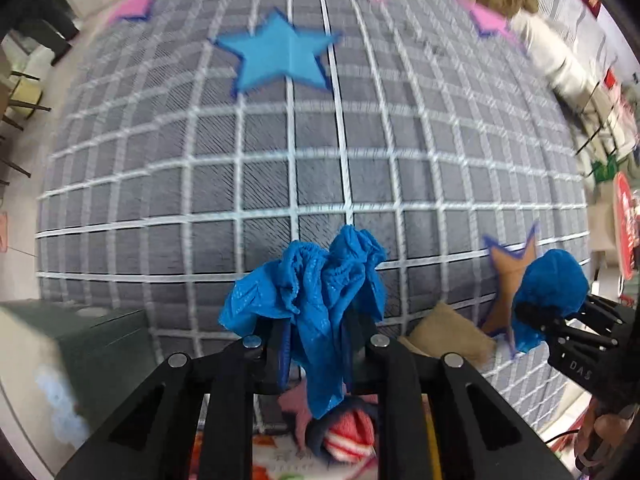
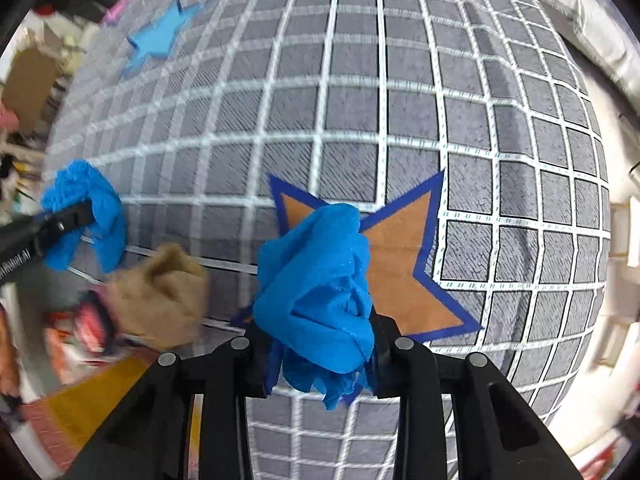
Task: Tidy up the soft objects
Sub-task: 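Carry both blue cloths over the white box with both tools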
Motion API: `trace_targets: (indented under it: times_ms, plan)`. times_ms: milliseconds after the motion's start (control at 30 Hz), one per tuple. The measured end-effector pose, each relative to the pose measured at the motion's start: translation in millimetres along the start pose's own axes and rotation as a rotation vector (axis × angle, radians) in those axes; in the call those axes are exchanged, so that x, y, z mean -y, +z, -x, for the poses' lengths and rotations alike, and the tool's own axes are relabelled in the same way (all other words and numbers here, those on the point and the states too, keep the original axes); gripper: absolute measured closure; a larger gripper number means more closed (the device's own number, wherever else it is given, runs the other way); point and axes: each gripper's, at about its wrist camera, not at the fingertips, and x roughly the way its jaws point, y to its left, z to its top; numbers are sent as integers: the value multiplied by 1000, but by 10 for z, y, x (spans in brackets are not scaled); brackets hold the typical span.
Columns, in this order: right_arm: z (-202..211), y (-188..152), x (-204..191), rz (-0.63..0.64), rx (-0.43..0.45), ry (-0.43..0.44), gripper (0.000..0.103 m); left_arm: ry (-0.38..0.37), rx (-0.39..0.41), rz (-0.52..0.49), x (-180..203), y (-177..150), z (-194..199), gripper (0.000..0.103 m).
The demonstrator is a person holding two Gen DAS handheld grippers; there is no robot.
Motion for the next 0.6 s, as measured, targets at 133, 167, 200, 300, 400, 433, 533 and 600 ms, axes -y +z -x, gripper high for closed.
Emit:
trace_targets:
  times_ms: [133,167,200,300,400,433,533,600]
  plan:
    - [490,-36,-106,5,57,47,69,-49,102,-3,-118,-217,559,82]
    - [589,-54,-128,5,67,57,69,-57,119,-4,-141,-276,674,82]
    - [691,-90,-147,3,75,71,69,-64,132,-3,-159,-328,783,82]
    - [921,-263,-237,-8,86,108,69,-66,163,-6,-232,-548,1090,82]
    - [1080,-436,-344,-3,95,120,69,-49,181,-8,-259,-824,1286,82]
    - [1106,-506,-414,0,97,125,69,-44,187,-8,-299,-944,1363,82]
    - [1199,-656,-616,17,103,139,69,-14,190,-17,-332,-1156,1468,82]
    - [1253,-724,-781,36,106,147,69,-3,192,-10,-398,-1314,1539,82]
